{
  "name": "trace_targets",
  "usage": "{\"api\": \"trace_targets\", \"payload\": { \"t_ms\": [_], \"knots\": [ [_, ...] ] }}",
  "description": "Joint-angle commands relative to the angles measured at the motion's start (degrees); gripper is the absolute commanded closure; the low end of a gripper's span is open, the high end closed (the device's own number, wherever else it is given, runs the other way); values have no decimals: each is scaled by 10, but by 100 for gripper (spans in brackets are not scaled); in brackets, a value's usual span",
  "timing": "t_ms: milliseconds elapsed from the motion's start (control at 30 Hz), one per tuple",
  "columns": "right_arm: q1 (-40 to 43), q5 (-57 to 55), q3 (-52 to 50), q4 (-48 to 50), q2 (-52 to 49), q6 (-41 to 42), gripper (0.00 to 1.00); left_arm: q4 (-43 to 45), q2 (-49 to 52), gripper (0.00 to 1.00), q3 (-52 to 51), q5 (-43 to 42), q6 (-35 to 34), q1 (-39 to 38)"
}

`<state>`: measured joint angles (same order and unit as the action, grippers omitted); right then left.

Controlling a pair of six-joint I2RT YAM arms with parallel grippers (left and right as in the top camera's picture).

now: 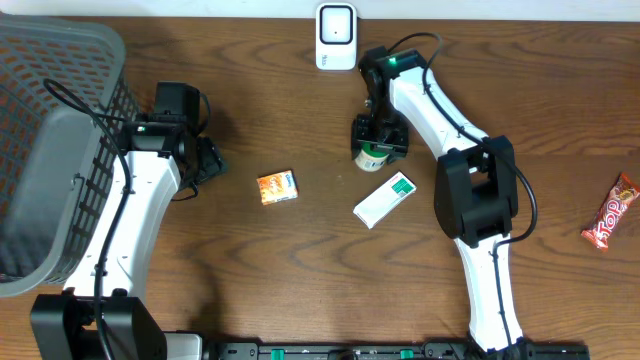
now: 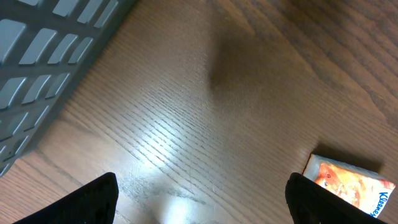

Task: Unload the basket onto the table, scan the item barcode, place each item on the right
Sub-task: 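Lift the green-capped bottle toward the white scanner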

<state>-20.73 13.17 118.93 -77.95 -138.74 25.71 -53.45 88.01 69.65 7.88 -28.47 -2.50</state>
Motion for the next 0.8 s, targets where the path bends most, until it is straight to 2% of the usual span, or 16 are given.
{"api": "trace_targets", "payload": {
  "t_ms": [0, 200, 233, 300, 567, 767],
  "knots": [
    [17, 79, 58, -65, -5, -40, 47, -1, 0, 14, -4, 7, 2, 2],
    [17, 147, 137, -192, -5, -80, 45, -1, 0, 14, -4, 7, 2, 2],
    [17, 170, 144, -196, -4, -97, 48, -1, 0, 14, -4, 7, 2, 2],
    [17, 224, 146, -195, 5, -110, 41, -1, 0, 14, -4, 7, 2, 2],
    [17, 380, 145, -195, 9, -94, 41, -1, 0, 14, -4, 7, 2, 2],
    [17, 390, 144, -195, 9, -87, 41, -1, 0, 14, -4, 7, 2, 2]
  ]
}}
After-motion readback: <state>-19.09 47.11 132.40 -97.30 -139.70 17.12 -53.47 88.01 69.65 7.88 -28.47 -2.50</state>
